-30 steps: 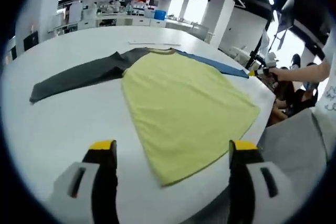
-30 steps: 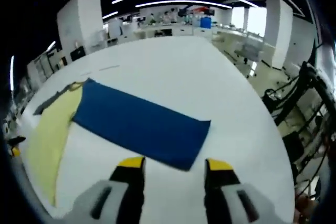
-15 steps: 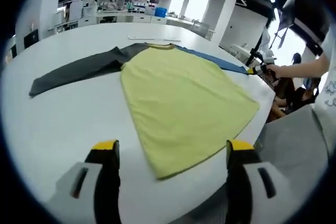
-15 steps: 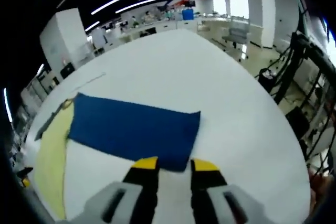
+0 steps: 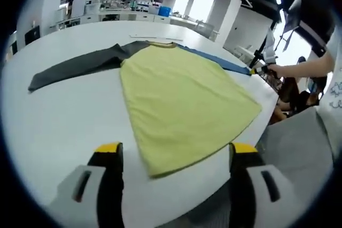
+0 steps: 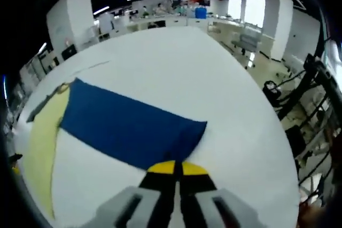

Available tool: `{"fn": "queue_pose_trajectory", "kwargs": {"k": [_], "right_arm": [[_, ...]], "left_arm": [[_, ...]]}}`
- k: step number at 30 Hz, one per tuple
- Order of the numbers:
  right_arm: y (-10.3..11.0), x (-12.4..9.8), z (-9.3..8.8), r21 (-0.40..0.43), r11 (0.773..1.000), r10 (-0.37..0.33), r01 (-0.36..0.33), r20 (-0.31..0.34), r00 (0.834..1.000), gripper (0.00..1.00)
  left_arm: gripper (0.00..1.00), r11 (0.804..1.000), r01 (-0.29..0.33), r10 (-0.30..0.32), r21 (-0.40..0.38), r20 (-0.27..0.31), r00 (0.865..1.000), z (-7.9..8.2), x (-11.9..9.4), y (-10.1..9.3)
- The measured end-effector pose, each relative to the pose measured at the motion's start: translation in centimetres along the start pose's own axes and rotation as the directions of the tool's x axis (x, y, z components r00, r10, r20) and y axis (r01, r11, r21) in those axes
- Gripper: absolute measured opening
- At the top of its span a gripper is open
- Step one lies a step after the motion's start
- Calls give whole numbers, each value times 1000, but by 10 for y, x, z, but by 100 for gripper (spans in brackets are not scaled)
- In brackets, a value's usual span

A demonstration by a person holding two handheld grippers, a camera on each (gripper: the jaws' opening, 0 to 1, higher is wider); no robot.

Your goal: Fold the garment on the visible template until the final outline fits inside the template.

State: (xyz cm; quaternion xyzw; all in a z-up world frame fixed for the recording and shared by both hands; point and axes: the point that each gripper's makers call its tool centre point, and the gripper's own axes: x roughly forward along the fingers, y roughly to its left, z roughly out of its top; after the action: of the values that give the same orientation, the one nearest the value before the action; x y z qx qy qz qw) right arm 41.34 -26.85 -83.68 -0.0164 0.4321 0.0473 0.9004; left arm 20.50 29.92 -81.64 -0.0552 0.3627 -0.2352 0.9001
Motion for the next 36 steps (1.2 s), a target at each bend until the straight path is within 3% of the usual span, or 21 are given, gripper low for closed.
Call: {"fn": "queue_pose_trajectory", "kwargs": {"k": [4,8,14,19,27,30,31,33,36], "right_arm": [[5,3,16,-17,999,29,-29,18,999,0],[19,-2,43,-16,997,82,-81,73,994,0],[61,-14,87,-61,985,167,-159,147,975,0],[102,-17,109,-88,970,237,-224,175,956,0],[181,-25,145,-168,917,391,-362,196,899,0],[215,-34,161,-191,887,456,-421,212,864,0],[220,-36,162,-194,883,463,-428,215,860,0],[241,-40,170,-206,857,511,-473,217,832,0],[258,-40,177,-244,838,537,-488,211,817,0]], "left_arm": [[78,1000,-1,1,2,12,1000,2,-2,4],[78,1000,1,-1,3,24,1000,5,-3,5],[76,1000,-9,8,30,26,1000,8,-5,8],[76,999,-14,12,45,35,999,11,-7,7],[73,998,-22,19,51,58,998,19,-12,7],[74,998,-28,25,56,64,998,22,-14,7],[74,998,-28,24,54,65,998,22,-14,7],[74,998,-32,28,55,66,997,22,-16,10],[73,998,-34,30,53,64,997,23,-16,9]]}}
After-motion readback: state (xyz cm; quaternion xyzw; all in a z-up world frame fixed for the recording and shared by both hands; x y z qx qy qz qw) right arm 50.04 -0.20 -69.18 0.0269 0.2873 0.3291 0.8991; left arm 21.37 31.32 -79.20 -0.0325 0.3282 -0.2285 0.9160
